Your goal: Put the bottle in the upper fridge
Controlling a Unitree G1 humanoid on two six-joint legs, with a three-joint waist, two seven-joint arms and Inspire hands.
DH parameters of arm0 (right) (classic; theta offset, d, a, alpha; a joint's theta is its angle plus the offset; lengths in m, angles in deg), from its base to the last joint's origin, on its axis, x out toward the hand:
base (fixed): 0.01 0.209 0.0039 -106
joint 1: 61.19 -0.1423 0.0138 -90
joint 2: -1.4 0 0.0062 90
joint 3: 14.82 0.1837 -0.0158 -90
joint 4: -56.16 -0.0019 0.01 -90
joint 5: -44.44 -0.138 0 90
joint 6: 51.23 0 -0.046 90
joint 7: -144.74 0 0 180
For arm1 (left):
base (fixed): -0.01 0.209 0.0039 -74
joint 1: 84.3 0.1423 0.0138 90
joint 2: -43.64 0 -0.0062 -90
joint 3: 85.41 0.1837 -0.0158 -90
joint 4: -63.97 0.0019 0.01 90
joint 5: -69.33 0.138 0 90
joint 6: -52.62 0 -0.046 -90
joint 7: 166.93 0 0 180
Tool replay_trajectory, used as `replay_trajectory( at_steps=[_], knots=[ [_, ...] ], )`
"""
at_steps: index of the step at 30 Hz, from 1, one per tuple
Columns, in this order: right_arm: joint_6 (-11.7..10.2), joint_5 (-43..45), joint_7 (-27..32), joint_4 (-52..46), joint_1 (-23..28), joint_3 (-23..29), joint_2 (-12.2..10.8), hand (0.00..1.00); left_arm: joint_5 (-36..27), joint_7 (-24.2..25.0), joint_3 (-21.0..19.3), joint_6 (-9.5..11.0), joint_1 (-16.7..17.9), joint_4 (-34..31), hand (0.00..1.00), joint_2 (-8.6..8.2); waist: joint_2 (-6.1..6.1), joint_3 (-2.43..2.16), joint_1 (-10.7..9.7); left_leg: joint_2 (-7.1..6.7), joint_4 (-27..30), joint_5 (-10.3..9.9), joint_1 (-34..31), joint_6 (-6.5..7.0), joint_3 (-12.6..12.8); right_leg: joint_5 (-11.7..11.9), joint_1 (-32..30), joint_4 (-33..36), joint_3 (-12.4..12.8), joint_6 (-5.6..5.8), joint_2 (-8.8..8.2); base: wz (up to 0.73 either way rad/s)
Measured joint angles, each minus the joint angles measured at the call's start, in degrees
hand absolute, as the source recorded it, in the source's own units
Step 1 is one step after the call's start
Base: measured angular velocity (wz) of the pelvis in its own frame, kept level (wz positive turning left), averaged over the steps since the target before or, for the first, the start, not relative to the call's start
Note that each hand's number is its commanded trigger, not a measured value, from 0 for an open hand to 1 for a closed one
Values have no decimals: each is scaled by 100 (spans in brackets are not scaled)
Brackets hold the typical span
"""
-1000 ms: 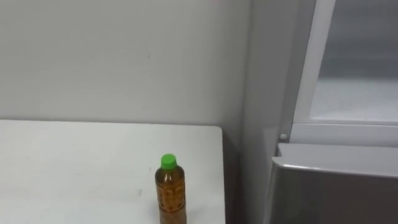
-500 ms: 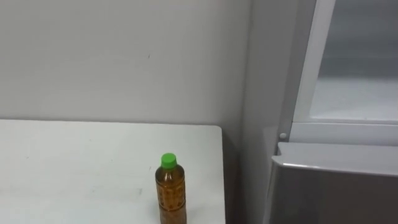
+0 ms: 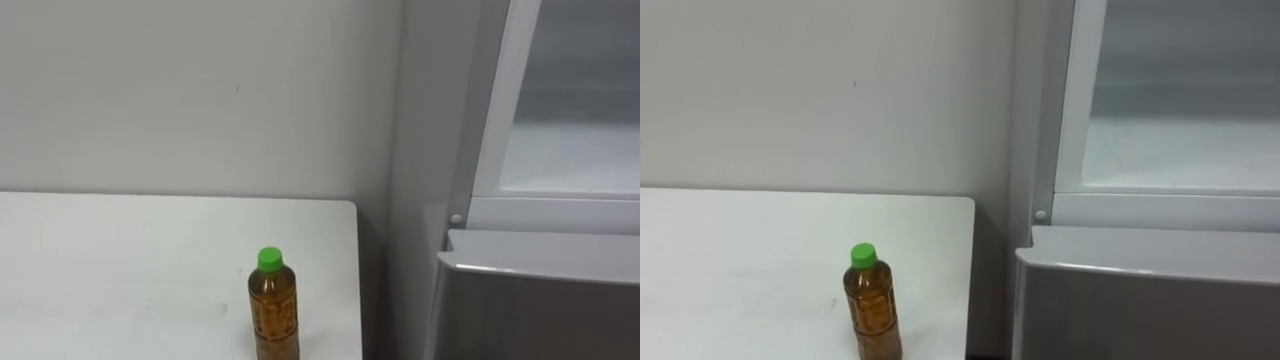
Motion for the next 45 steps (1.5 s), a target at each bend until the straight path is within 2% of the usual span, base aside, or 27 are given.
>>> replay_trajectory(
  at_steps=[10, 12, 13, 14, 19, 26, 27, 29, 30, 33, 35, 38, 39, 42, 45],
  knots=[
    [2, -77, -121, -1295, 57, -177, -2, 0, 33, 138, 57, 6, -36, -13, 0, 2, 6, -3, 67, 5, 43, -1, -29, 1, -6, 0, -39, -16, -5, 0, -4, 0],
    [-31, -90, -197, -1633, 72, -177, -3, 0, 58, 166, 56, 61, -59, -96, 0, 4, 4, -5, 119, 5, 42, -1, -54, 1, -4, 0, -69, -6, 3, 0, -4, 0],
    [-41, -91, -205, -1741, 92, -177, -2, 0, 57, 167, 56, 84, -54, -124, 0, 5, 9, -11, 140, 5, 42, -1, -71, 1, -4, 0, -80, -7, 6, 0, -4, 0],
    [-50, -99, -219, -2004, 135, -177, -6, 0, 51, 167, 56, 120, -47, -193, 0, 5, 8, -38, 151, 5, 43, 0, -100, 1, -4, 0, -113, 1, 9, -1, -4, 0],
    [86, -166, -355, -2807, 262, -211, 34, 0, 54, 176, 61, 243, -66, -181, 0, 39, -23, 31, 152, 12, 24, 0, -126, 1, -11, 7, -206, 92, 81, -10, 1, -7],
    [91, -143, -378, -3361, 420, -300, 99, 0, 53, 274, 225, 318, -142, -186, 0, 110, 13, 45, 155, 33, 21, 0, -212, 1, 8, 62, -312, 110, 157, -31, 16, -8],
    [104, -143, -379, -3592, 511, -308, 121, 0, 53, 274, 225, 326, -143, -186, 0, 109, 32, 58, 161, 35, 20, 0, -219, 2, 11, 68, -335, 126, 181, -34, 18, -9],
    [196, -142, -379, -4010, 631, -400, 217, 0, 53, 275, 225, 326, -142, -180, 0, 110, 60, 62, 177, 39, 20, 0, -218, 2, 63, 68, -378, 176, 234, -34, 15, -16],
    [319, -141, -386, -4201, 659, -428, 268, 0, 53, 277, 226, 325, -132, -176, 0, 111, 73, 64, 205, 40, 20, 1, -223, 4, 68, 70, -415, 196, 283, -38, 17, -20],
    [359, -146, -459, -4625, 694, -542, 344, 0, 52, 277, 348, 325, -139, -180, 0, 138, 83, 65, 247, 37, 21, 4, -210, 8, 65, 73, -422, 217, 328, -42, 14, -10],
    [272, -234, -504, -5103, 658, -549, 390, 0, 57, 276, 391, 328, -158, -167, 0, 147, 89, 56, 307, 36, 22, 5, -193, 10, 67, 73, -416, 218, 342, -43, 14, -4],
    [-159, -577, -633, -5627, 370, -549, 264, 0, 61, 270, 393, 328, -87, -142, 0, 207, 58, 37, 307, 34, 19, 15, -115, 23, 51, 74, -323, 176, 304, -42, 19, 7],
    [-273, -701, -709, -5652, 305, -579, 227, 0, 60, 265, 394, 325, -30, -146, 0, 234, 40, 12, 316, 31, 19, 15, -65, 23, 48, 73, -288, 160, 297, -41, 18, 8],
    [-283, -782, -775, -5714, 306, -674, 126, 0, 89, 279, 394, 280, 25, -151, 0, 247, -27, 10, 343, 27, 19, 14, -30, 23, 60, 69, -223, 81, 286, -34, 18, 7],
    [-248, -900, -772, -5894, 305, -650, 155, 0, 124, 333, 394, 263, 29, -157, 0, 245, -54, -5, 417, 26, 29, 13, -85, 25, 71, 75, -218, 91, 288, -25, 15, 0]
  ],
)
